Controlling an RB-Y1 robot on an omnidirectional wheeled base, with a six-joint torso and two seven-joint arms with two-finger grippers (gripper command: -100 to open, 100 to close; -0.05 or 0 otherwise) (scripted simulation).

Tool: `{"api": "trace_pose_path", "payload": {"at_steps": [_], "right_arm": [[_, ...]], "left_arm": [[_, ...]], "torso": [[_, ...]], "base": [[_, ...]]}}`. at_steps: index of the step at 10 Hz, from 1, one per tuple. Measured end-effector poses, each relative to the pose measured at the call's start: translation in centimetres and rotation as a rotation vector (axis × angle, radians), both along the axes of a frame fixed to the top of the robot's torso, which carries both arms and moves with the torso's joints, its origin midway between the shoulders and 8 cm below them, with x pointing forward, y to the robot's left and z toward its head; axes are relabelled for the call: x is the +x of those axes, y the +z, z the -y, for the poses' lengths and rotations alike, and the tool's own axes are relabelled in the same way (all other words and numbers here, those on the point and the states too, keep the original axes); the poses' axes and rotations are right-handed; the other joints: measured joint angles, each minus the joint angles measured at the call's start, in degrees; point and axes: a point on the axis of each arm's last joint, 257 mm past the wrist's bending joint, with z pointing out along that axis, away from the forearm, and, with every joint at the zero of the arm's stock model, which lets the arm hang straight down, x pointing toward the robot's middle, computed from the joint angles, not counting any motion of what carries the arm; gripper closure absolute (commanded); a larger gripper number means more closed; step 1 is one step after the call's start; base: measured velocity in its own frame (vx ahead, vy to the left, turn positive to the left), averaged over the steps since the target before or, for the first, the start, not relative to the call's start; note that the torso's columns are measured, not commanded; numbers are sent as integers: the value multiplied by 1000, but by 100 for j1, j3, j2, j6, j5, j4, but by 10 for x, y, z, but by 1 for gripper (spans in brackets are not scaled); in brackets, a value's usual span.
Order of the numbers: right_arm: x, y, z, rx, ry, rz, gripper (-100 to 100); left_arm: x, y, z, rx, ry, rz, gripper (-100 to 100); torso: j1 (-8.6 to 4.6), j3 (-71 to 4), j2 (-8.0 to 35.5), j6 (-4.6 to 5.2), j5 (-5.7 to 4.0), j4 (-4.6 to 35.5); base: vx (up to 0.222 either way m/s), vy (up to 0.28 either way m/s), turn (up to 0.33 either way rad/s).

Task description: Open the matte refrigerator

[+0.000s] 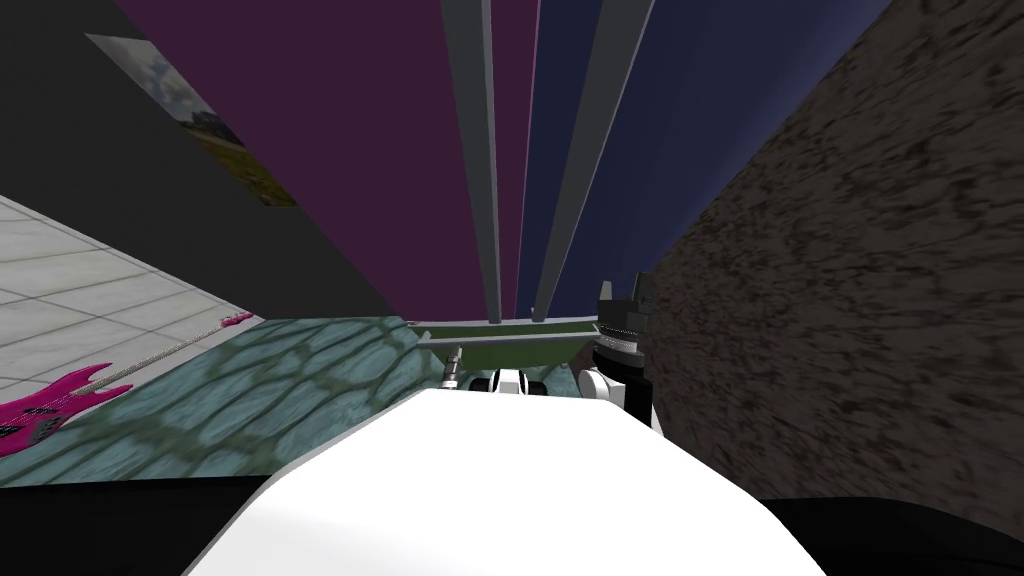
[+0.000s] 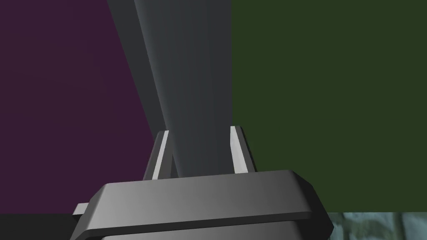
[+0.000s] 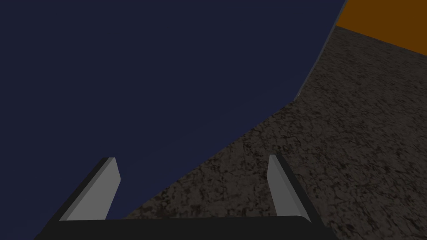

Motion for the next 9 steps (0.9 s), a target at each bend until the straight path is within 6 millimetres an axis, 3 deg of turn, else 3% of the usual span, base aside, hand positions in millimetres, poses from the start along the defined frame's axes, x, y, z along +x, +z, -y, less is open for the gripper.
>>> {"api": "trace_pose_path", "payload": {"at_steps": [1, 6, 7, 9], "right_arm": [[0, 0, 0, 0, 0, 0, 0], [0, 0, 0, 0, 0, 0, 0], [0, 0, 0, 0, 0, 0, 0], [0, 0, 0, 0, 0, 0, 0]], "left_arm": [[-3, -2, 0, -1, 1, -5, 100], [25, 1, -3, -1, -16, -21, 100], [25, 0, -3, -1, -16, -23, -100], [28, 3, -23, 38, -18, -23, -100]], "torso": [[-10, -5, 8, 0, -19, 25], [-23, 14, 40, -1, -25, 35], [-17, -10, -5, -1, -24, 25], [-16, -21, -17, -2, -23, 19]], "base": [[-130, -15, 48], [-191, -37, 32], [-23, -6, -4], [21, 2, 2]]}}
